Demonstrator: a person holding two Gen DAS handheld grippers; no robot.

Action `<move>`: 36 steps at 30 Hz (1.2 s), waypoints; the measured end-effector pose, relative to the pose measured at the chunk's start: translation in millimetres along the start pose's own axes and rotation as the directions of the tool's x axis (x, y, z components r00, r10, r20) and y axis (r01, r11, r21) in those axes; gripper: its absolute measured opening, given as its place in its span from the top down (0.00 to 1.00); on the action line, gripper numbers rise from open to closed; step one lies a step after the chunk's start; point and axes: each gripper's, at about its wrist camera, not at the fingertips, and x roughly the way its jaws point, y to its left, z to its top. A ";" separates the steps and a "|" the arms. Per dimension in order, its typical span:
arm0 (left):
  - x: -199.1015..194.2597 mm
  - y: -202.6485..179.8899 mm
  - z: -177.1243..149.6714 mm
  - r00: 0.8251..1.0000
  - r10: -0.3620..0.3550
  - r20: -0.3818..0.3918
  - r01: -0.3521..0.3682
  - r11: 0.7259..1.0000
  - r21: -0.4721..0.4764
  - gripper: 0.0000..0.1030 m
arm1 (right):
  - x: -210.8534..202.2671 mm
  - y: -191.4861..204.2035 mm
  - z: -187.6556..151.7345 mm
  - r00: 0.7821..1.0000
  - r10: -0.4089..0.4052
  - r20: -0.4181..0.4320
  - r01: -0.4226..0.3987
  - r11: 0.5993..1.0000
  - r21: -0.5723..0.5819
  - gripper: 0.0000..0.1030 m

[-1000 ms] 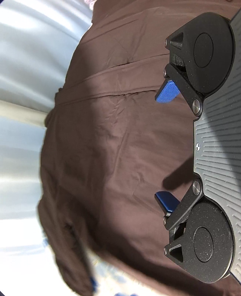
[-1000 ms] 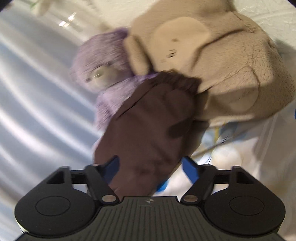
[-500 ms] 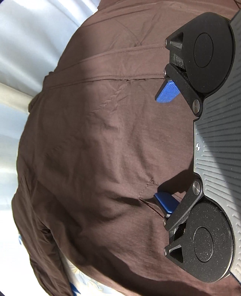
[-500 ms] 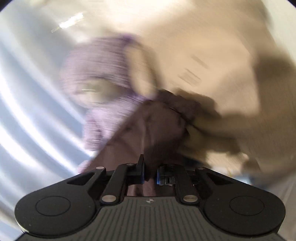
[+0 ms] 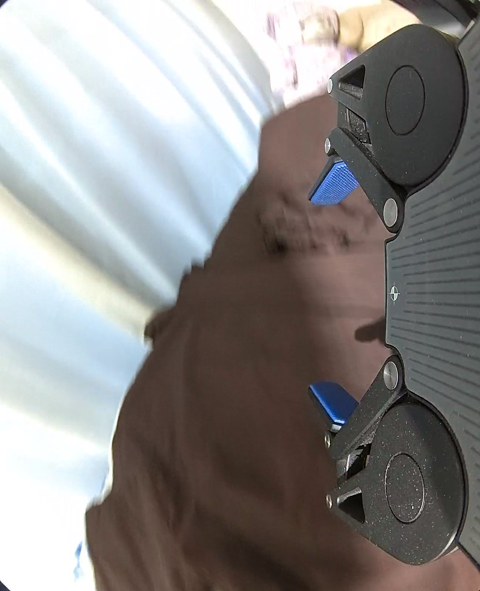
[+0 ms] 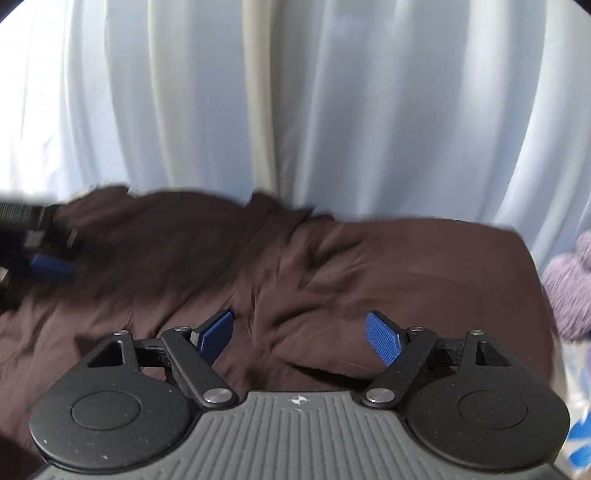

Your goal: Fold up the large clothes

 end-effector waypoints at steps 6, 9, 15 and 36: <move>73.2 -23.2 19.3 0.972 -0.210 -0.102 0.210 0.978 -0.012 0.00 | -24.0 -65.2 -26.7 1.000 0.020 0.022 -0.027 0.936 0.352 0.49; 105.2 -33.5 19.2 0.963 -0.210 -0.170 0.214 0.977 0.004 0.11 | -25.5 -90.8 -49.3 1.000 0.027 0.015 -0.031 0.857 0.514 0.62; 146.3 -36.5 13.2 0.950 -0.172 -0.262 0.185 0.983 0.022 0.20 | -41.7 -106.4 -92.1 1.000 0.022 -0.004 -0.014 0.765 0.643 0.62; 41.7 -43.7 77.9 0.994 -0.113 0.006 0.108 0.960 0.258 0.79 | -60.9 -107.4 -79.5 0.997 -0.060 0.044 0.021 0.790 0.613 0.63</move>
